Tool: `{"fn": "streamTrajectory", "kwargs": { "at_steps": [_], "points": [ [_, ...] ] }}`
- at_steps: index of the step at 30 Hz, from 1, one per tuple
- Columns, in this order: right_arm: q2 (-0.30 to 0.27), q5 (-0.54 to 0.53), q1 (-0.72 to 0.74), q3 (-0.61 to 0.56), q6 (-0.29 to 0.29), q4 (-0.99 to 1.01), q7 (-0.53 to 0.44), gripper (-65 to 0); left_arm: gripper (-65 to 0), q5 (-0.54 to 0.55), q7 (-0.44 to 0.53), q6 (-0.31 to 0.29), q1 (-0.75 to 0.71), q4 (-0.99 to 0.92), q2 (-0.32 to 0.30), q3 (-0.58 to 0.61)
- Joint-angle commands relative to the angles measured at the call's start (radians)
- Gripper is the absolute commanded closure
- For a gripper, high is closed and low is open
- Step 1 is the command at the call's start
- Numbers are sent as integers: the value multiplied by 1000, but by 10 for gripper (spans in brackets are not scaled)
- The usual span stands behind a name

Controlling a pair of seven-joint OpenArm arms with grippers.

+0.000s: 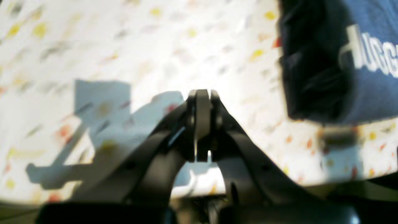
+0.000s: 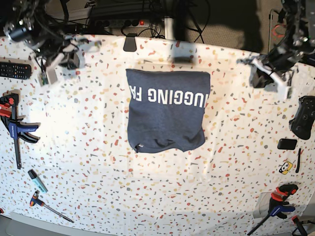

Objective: Fold the T-shirt properly

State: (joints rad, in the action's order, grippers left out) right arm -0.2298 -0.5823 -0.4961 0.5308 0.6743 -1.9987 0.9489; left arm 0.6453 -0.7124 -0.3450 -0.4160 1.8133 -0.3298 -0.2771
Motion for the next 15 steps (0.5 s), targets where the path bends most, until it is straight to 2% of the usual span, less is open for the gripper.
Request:
{"fn": "streamTrajectory", "kwargs": {
  "at_steps": [1,4,5,7,9,12,15],
  "points": [
    [-11,-46,-42,24,7,-32,-14,0,0,23,12,-34,-36,19,-9,-39],
    [-9,-114,-182,72,7,-58,-14,0,0,42,16,-111,-153,19,-8,-137],
    [-1,-122,-225,87,7,-61,-21,0,0,41,24,-121,-191,19,-8,-166],
    [35,-125,-302,116,11,-61,-45,0,0,40,40,-128,-267,19,-8,-221],
    [85,-123,-367,143,24,-61,-70,0,0,40,54,-175,-337,19,-8,-272],
    [161,-63,-433,159,24,-61,-85,0,0,32,54,-229,-423,19,-8,-314],
    [231,34,-449,156,24,-48,-85,0,0,29,56,-232,-483,-2,-4,-317]
  ]
}}
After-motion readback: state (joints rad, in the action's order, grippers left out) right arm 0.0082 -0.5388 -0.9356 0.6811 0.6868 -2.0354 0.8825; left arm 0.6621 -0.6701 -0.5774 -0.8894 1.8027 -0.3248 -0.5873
